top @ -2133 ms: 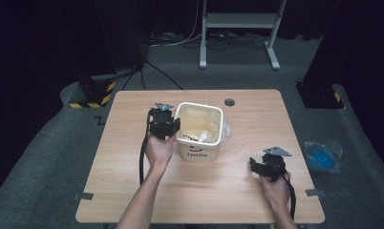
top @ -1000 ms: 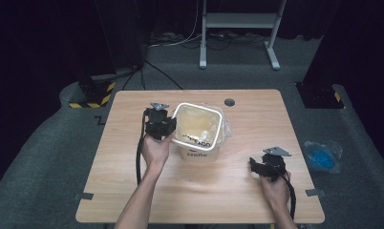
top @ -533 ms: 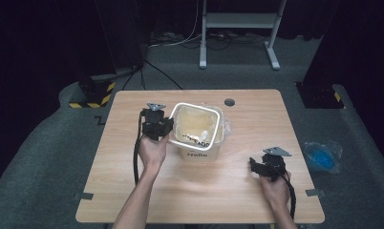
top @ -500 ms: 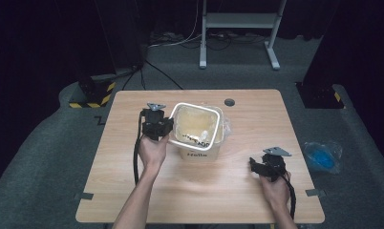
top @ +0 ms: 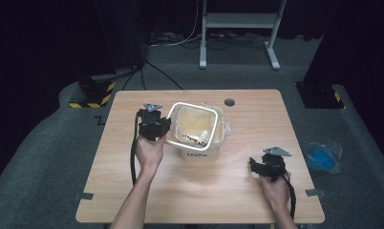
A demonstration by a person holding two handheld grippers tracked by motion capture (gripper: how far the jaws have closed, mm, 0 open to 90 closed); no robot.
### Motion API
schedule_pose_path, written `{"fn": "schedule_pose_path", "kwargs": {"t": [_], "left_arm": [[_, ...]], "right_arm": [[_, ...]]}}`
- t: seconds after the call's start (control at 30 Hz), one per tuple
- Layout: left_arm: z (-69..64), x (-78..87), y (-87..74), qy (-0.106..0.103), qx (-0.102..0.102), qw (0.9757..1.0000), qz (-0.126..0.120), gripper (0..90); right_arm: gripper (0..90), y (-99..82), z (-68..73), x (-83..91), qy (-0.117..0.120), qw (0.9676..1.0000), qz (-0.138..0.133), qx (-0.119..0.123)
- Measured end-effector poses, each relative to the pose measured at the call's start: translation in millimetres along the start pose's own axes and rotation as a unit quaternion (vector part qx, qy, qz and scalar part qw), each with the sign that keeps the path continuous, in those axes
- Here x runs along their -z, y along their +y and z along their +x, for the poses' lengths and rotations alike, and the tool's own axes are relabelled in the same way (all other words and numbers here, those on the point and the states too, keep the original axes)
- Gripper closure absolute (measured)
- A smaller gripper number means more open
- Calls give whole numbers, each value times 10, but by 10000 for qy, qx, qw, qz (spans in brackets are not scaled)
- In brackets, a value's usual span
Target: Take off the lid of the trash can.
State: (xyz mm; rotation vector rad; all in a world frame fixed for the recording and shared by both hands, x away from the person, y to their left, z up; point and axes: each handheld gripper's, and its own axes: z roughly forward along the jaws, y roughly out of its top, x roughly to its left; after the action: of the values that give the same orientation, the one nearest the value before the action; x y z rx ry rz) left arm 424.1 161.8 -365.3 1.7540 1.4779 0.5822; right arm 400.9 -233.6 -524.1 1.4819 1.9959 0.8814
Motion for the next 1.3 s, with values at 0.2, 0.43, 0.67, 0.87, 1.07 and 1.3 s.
{"fn": "schedule_pose_path", "kwargs": {"t": [0.2, 0.43, 0.67, 0.87, 1.07, 1.3], "left_arm": [[12, 36, -2, -3, 17, 10000, -55, 785], [37, 52, -5, 7, 24, 10000, -59, 786], [71, 85, -6, 13, 63, 9999, -96, 787], [102, 106, -10, 42, 68, 9999, -103, 787], [139, 123, -23, 52, 102, 9999, -98, 788], [183, 141, -39, 64, 136, 9998, -105, 788]], "right_arm": [[278, 0, -1, -1, 2, 10000, -3, 6], [278, 0, -1, -1, 2, 10000, -3, 5], [278, 0, -1, 0, 1, 10000, -2, 4], [278, 0, -1, -1, 2, 10000, -3, 6], [278, 0, 0, -1, 12, 10000, -5, 10], [278, 0, 0, -1, 11, 10000, -4, 9]]}}
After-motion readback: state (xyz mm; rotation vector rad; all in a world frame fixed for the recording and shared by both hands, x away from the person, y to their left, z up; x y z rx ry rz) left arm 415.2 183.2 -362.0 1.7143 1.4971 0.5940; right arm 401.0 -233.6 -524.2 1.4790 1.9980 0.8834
